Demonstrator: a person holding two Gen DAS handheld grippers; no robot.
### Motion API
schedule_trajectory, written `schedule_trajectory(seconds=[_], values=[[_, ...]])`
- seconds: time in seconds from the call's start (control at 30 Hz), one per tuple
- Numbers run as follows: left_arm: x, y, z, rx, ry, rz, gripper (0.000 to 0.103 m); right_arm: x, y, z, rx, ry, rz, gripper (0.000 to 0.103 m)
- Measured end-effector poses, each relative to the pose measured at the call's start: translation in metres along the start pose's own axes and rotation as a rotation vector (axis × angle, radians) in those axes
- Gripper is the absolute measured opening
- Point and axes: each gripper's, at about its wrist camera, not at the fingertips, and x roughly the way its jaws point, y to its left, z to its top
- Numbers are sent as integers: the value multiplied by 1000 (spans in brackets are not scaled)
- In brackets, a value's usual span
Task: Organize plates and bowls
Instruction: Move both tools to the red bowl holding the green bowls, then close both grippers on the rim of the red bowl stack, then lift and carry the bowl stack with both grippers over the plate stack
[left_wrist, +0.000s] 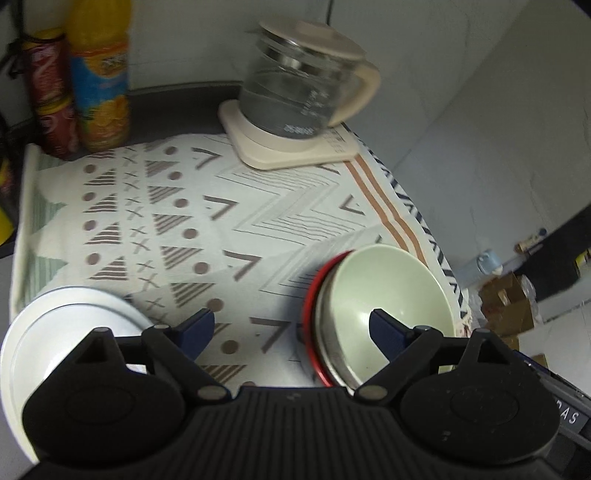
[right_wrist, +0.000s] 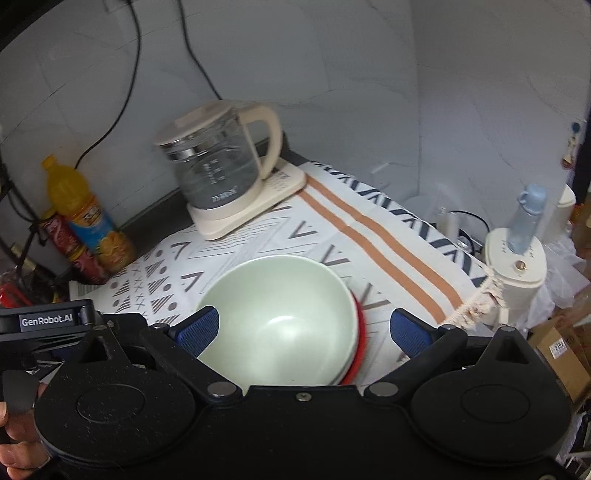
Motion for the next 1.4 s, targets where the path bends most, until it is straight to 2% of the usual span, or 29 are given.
schedule_trajectory(seconds=[0.1,0.23,0.43,0.57,0.7,0.9,1.03,1.13,1.27,1.4], values=[[15,-4,-1,14,36,-14,87,4,-6,-5,24,17,-19,99],[35,-6,-2,19,91,-28,75,12,-13,-11,65,46,-26,93],[63,-4,-4,23,167,-44,56,29,-22,-23,122,107,-45,78],[78,-3,-3,22,199,-58,52,43,-27,-29,167,152,-53,65],[91,-4,0,19,224,-67,43,56,-31,-36,207,185,-51,53],[111,-5,5,22,270,-68,30,75,-31,-39,239,221,-42,44],[123,-5,11,11,282,-82,31,87,-30,-38,248,236,-48,42],[125,-8,13,39,268,-82,31,100,-34,-39,265,262,-60,35],[130,-4,20,2,290,-102,31,107,-41,-38,291,258,-36,36],[128,-7,19,32,275,-99,30,110,-47,-38,303,245,-7,36]])
